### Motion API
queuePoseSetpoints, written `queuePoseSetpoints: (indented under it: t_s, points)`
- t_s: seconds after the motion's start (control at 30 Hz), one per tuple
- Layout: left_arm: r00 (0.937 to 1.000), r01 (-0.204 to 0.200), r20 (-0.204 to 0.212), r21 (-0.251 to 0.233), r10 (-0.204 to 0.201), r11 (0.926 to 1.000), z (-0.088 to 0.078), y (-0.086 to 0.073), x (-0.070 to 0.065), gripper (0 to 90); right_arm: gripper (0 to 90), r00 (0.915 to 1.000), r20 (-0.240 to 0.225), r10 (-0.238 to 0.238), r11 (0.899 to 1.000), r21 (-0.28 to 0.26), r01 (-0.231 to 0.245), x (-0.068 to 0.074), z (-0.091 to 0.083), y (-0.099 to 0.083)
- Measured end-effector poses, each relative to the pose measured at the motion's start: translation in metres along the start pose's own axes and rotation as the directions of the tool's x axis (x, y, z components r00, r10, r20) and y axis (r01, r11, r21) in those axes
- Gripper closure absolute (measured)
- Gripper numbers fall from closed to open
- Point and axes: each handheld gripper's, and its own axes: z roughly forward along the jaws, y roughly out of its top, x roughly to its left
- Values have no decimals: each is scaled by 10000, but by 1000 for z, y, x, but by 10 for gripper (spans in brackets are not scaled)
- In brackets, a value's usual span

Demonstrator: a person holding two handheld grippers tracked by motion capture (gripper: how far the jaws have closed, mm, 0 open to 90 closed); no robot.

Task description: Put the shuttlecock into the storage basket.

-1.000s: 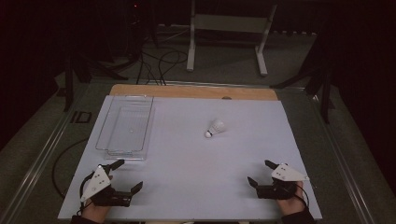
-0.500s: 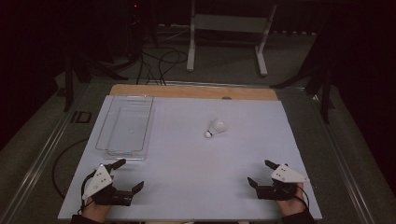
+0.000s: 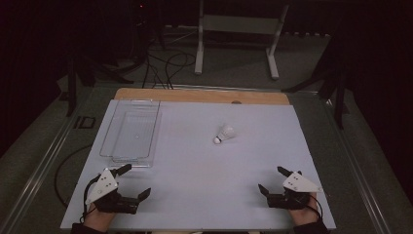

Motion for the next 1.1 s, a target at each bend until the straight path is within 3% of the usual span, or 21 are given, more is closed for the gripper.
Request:
queuePoseSetpoints:
  t_s: [0.17,0.4,0.47,0.63,0.97,1.1]
  points:
    - [9985,-530,154,535,522,9972,0,18,-3,0,94,10000,34,-45,10000,-45,46,1,0,1]
    - [9976,-659,294,1005,632,9928,1,30,-2,0,95,9995,-134,274,9996,-83,-276,-1,-1,1]
    - [9966,-790,325,1360,752,9876,3,35,-3,0,95,9990,-275,357,9994,37,-356,-1,0,-1]
    - [9960,-789,547,1707,705,9822,7,39,-4,0,95,9992,-205,344,9994,-12,-345,-1,0,0]
    - [9960,-500,839,2582,292,9648,15,50,-3,0,94,9989,-222,423,9990,-166,-427,-2,-1,0]
    - [9957,-751,739,2975,555,9518,17,56,-4,0,94,9989,-228,398,9990,-195,-402,-2,-1,1]
